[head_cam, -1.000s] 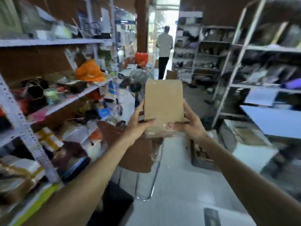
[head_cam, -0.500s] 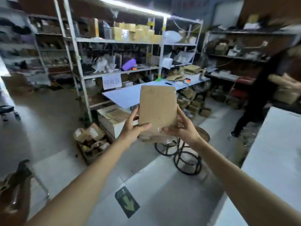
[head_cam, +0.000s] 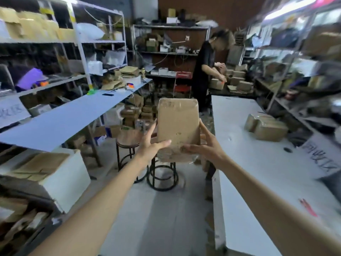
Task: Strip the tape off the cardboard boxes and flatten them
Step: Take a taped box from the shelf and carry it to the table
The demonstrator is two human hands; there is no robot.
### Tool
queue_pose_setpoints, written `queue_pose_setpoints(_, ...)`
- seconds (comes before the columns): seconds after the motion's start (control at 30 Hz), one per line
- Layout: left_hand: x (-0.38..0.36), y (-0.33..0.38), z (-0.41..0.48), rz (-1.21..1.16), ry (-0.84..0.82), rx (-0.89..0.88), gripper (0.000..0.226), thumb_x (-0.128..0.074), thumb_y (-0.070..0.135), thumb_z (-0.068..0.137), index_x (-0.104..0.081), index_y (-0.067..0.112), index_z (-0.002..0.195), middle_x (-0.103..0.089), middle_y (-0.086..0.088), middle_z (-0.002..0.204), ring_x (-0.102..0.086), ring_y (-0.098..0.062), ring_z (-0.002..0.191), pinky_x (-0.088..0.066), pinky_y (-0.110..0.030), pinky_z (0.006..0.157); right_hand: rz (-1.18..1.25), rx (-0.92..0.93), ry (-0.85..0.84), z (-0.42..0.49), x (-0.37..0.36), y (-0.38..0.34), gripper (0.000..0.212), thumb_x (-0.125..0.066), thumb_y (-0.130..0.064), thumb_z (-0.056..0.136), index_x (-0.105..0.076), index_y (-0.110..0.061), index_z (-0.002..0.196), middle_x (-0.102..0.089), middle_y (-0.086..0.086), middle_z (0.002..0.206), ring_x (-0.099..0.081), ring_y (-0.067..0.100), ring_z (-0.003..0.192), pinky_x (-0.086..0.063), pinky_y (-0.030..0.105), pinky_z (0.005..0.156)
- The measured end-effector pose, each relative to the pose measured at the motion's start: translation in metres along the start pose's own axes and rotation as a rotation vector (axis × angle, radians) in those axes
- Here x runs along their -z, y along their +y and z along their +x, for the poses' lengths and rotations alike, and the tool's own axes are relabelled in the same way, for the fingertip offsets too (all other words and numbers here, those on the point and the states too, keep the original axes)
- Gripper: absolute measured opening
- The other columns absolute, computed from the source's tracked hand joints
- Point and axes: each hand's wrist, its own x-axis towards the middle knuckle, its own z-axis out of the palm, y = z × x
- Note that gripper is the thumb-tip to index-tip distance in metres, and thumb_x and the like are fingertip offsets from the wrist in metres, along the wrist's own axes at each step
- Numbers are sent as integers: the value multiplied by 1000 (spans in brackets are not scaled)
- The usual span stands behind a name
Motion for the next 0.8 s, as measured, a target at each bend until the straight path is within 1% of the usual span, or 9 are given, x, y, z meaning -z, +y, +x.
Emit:
queue_pose_setpoints(0.17,-6,-15,51,47,-62,-19,97,-85,26,75,-27,42,151,-41,15,129,-39,-10,122,-37,-35,106,-40,-16,98,31,5,15,106,-82,-4,68,-23,-39,148,-56,10,132,-59,22,116,-58,38,85)
queue_pose_setpoints(0.27,-8,-24,92,23,-145,12,96,-82,24,78,-25,41,152,-40,15,127,-46,-4,112,-41,-18,90,-76,-23,147,61,10,31,103,-81,-3,70,-24,-36,150,-56,2,132,-59,18,114,-57,42,87)
queue_pose_setpoints(0.33,-10,-32,122,22,-197,25,95,-81,25,79,-23,41,153,-41,16,126,-52,7,95,-43,-7,72,-107,-32,174,85,16,43,100,-80,-3,71,-26,-36,149,-59,-8,122,-63,5,103,-59,31,77)
queue_pose_setpoints(0.37,-12,-36,139,26,-216,22,94,-80,26,80,-22,41,153,-44,16,128,-53,10,93,-43,-8,71,-104,-42,182,98,20,50,101,-80,-3,72,-25,-36,149,-59,-10,117,-64,-1,96,-58,25,71)
queue_pose_setpoints(0.47,-21,-44,191,9,-257,21,91,-78,23,82,-23,41,153,-49,4,141,-53,-13,120,-42,-27,95,-79,-75,214,138,34,66,102,-79,-3,72,-22,-37,150,-59,-8,107,-66,-4,86,-56,19,65)
queue_pose_setpoints(0.53,-30,-47,225,-16,-292,44,91,-78,17,83,-24,39,153,-49,3,142,-49,-18,127,-40,-33,103,-53,-92,222,162,44,76,99,-78,-3,74,-23,-44,145,-60,-4,107,-68,1,87,-55,19,63)
queue_pose_setpoints(0.7,-62,-53,305,-42,-399,76,93,-78,13,82,-23,39,153,-47,11,132,-54,-7,111,-42,-15,81,-69,-119,319,215,78,92,85,-77,-3,76,-32,-62,118,-58,-6,107,-66,-6,86,-55,18,61)
queue_pose_setpoints(0.73,-69,-54,320,-43,-426,76,93,-77,13,82,-22,39,153,-48,9,135,-57,-5,108,-43,-15,81,-68,-137,346,224,85,96,86,-78,-4,75,-32,-60,121,-58,-5,108,-66,-2,88,-55,19,61)
queue_pose_setpoints(0.8,-82,-55,351,-47,-463,76,93,-77,13,83,-22,40,153,-50,1,143,-59,-11,114,-47,-27,96,-71,-179,409,244,97,101,94,-80,-9,74,-27,-53,137,-56,-1,114,-63,10,100,-55,19,60)
